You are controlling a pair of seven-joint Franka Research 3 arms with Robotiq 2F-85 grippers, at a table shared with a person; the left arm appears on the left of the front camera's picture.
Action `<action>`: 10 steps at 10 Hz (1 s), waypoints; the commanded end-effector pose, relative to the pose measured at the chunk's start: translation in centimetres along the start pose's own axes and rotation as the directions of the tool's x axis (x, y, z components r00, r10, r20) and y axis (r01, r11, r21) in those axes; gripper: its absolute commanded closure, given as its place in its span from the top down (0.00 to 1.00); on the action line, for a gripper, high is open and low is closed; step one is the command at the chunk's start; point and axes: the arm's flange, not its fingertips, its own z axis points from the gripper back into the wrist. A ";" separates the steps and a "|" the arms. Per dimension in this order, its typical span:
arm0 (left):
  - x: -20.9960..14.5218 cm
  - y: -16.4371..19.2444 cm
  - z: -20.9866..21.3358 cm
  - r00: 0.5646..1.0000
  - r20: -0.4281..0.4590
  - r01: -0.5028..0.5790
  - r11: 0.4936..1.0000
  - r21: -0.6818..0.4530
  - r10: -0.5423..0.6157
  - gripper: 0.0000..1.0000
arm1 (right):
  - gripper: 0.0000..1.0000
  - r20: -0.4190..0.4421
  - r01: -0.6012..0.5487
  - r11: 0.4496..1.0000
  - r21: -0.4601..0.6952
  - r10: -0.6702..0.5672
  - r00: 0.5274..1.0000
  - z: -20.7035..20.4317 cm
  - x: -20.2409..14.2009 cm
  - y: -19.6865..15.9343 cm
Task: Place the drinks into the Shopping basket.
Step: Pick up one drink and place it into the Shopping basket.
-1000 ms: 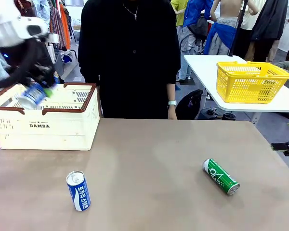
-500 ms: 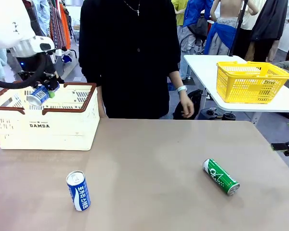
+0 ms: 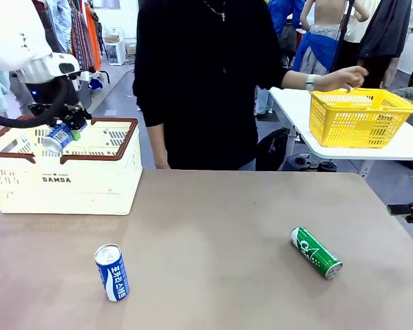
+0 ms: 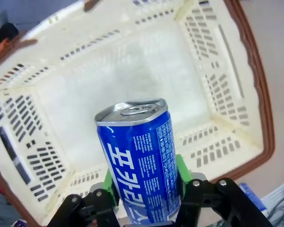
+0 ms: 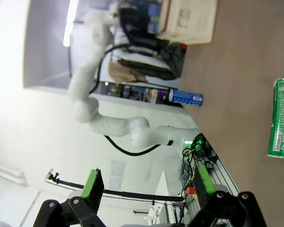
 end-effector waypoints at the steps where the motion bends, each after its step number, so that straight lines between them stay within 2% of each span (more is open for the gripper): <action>1: 1.6 0.5 -1.5 0.996 0.083 -0.026 0.999 0.023 0.024 0.00 | 1.00 -0.010 0.019 1.000 -0.002 -0.019 1.000 0.0 0.1 0.6; 2: 2.0 1.0 -2.6 0.998 0.044 -0.054 0.998 0.014 0.053 0.00 | 1.00 -0.010 0.019 1.000 -0.002 -0.019 1.000 0.0 0.1 0.6; 5: 3.1 2.2 -6.5 0.985 0.020 -0.172 0.985 0.021 0.171 0.00 | 1.00 -0.010 0.019 1.000 -0.002 -0.019 1.000 0.0 0.1 0.6; 8: 3.1 2.8 -10.4 0.976 -0.045 -0.211 0.977 0.016 0.211 0.00 | 1.00 -0.010 0.019 1.000 -0.002 -0.019 1.000 0.0 0.1 0.6; 10: 3.3 3.1 -11.4 0.973 -0.075 -0.220 0.976 0.011 0.220 0.00 | 1.00 -0.010 0.019 1.000 -0.002 -0.019 1.000 0.0 0.1 0.6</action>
